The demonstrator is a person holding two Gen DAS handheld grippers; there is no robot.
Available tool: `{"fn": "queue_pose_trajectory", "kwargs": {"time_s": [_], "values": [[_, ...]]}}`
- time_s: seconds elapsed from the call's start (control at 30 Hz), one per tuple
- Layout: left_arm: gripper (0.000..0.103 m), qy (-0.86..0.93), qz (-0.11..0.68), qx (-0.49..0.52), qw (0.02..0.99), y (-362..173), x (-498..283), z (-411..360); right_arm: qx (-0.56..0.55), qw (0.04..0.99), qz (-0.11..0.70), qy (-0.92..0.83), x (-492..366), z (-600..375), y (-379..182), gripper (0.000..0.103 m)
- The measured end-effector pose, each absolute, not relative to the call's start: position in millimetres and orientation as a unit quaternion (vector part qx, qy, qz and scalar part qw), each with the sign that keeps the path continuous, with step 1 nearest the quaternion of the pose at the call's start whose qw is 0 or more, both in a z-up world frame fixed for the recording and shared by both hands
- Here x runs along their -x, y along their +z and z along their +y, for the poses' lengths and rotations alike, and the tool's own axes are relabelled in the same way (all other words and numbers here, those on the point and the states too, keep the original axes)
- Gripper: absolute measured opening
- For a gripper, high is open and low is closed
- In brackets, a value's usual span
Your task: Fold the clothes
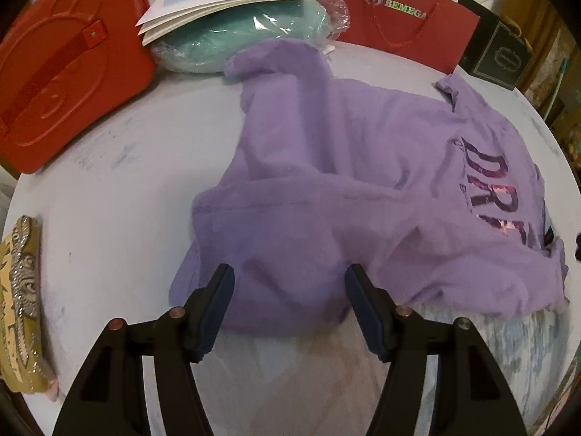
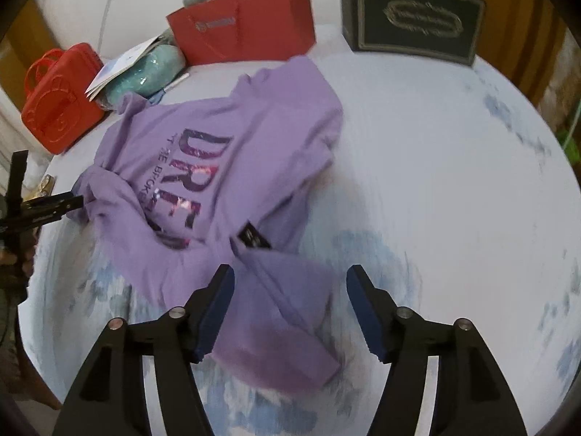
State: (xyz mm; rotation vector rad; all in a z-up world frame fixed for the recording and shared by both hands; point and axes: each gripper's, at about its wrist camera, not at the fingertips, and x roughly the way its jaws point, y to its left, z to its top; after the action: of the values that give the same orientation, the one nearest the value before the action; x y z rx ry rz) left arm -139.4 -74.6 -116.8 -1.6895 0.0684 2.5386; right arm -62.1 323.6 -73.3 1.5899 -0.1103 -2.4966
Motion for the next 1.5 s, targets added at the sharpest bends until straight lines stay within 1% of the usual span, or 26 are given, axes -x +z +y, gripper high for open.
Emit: {"fn": "queue_pose_trajectory", "kwargs": {"time_s": [0.07, 0.1, 0.13, 0.17, 0.2, 0.33, 0.37, 0.4, 0.43, 0.47, 0.53, 0.73, 0.83, 0.87, 0.93, 0.97, 1.0, 1.03, 1.23, 1.27, 1.3, 1.37, 1.4, 1.43, 1.47, 1.5], "values": [[0.065, 0.830, 0.018, 0.556, 0.042, -121, 146, -75, -0.538, 0.085, -0.051, -0.837, 61, 329, -77, 0.066], [0.058, 0.828, 0.021, 0.559, 0.035, -123, 147, -75, -0.539, 0.082, -0.057, -0.836, 62, 330, -79, 0.067], [0.048, 0.826, 0.026, 0.563, 0.028, -125, 147, -74, -0.540, 0.079, -0.062, -0.835, 63, 332, -81, 0.067], [0.020, 0.822, 0.032, 0.568, 0.023, -127, 146, -72, -0.542, 0.080, -0.062, -0.834, 63, 331, -83, 0.067], [0.015, 0.820, 0.032, 0.572, 0.019, -127, 144, -72, -0.546, 0.087, -0.061, -0.831, 65, 327, -87, 0.067], [0.006, 0.820, 0.030, 0.572, 0.007, -128, 137, -74, -0.556, 0.109, -0.050, -0.822, 71, 308, -99, 0.067], [0.005, 0.820, 0.029, 0.571, 0.006, -128, 135, -75, -0.556, 0.110, -0.039, -0.823, 70, 302, -102, 0.064], [0.003, 0.820, 0.028, 0.571, 0.004, -127, 133, -77, -0.555, 0.112, -0.028, -0.824, 69, 297, -104, 0.046], [0.003, 0.822, 0.027, 0.569, 0.003, -125, 131, -79, -0.555, 0.111, -0.014, -0.824, 68, 293, -106, 0.032], [0.002, 0.824, 0.027, 0.565, 0.001, -122, 128, -81, -0.558, 0.104, 0.009, -0.824, 66, 287, -106, 0.009], [0.001, 0.831, 0.026, 0.556, -0.005, -114, 119, -85, -0.549, 0.105, 0.019, -0.829, 59, 285, -99, 0.007], [0.001, 0.853, 0.002, 0.521, 0.010, -74, 75, -106, -0.488, 0.143, -0.002, -0.861, 8, 292, -43, 0.007], [0.002, 0.851, -0.013, 0.524, 0.031, -66, 59, -117, -0.483, 0.171, -0.015, -0.858, -22, 292, -30, 0.007], [0.006, 0.848, -0.020, 0.528, 0.040, -66, 59, -120, -0.489, 0.172, -0.018, -0.855, -28, 293, -32, 0.007], [0.032, 0.842, -0.030, 0.536, 0.055, -69, 72, -118, -0.502, 0.165, -0.013, -0.849, -35, 293, -42, 0.007], [0.055, 0.842, -0.033, 0.535, 0.055, -72, 77, -116, -0.509, 0.163, -0.018, -0.845, -37, 293, -48, 0.007], [0.061, 0.844, -0.035, 0.532, 0.053, -75, 82, -115, -0.516, 0.164, -0.024, -0.841, -38, 293, -53, 0.007], [0.061, 0.845, -0.036, 0.531, 0.051, -78, 91, -114, -0.522, 0.165, -0.030, -0.836, -38, 292, -59, 0.007], [0.061, 0.840, -0.021, 0.541, 0.039, -103, 145, -107, -0.542, 0.145, -0.045, -0.827, -41, 290, -82, 0.014], [0.061, 0.836, -0.020, 0.546, 0.042, -108, 150, -106, -0.544, 0.142, -0.052, -0.825, -40, 292, -84, 0.024], [0.061, 0.833, -0.018, 0.552, 0.045, -113, 156, -104, -0.542, 0.142, -0.055, -0.826, -40, 292, -83, 0.040], [0.061, 0.832, -0.004, 0.552, 0.046, -117, 158, -101, -0.539, 0.142, -0.059, -0.828, -42, 291, -82, 0.055], [0.058, 0.834, 0.005, 0.550, 0.046, -117, 157, -99, -0.537, 0.142, -0.062, -0.829, -42, 291, -81, 0.059], [0.051, 0.835, 0.015, 0.548, 0.045, -118, 156, -97, -0.533, 0.146, -0.058, -0.831, -43, 288, -80, 0.060], [0.026, 0.836, 0.024, 0.546, 0.045, -119, 154, -95, -0.531, 0.146, -0.053, -0.833, -44, 286, -80, 0.065], [0.009, 0.838, 0.034, 0.543, 0.045, -120, 153, -93, -0.531, 0.141, -0.041, -0.835, -43, 282, -83, 0.066]]}}
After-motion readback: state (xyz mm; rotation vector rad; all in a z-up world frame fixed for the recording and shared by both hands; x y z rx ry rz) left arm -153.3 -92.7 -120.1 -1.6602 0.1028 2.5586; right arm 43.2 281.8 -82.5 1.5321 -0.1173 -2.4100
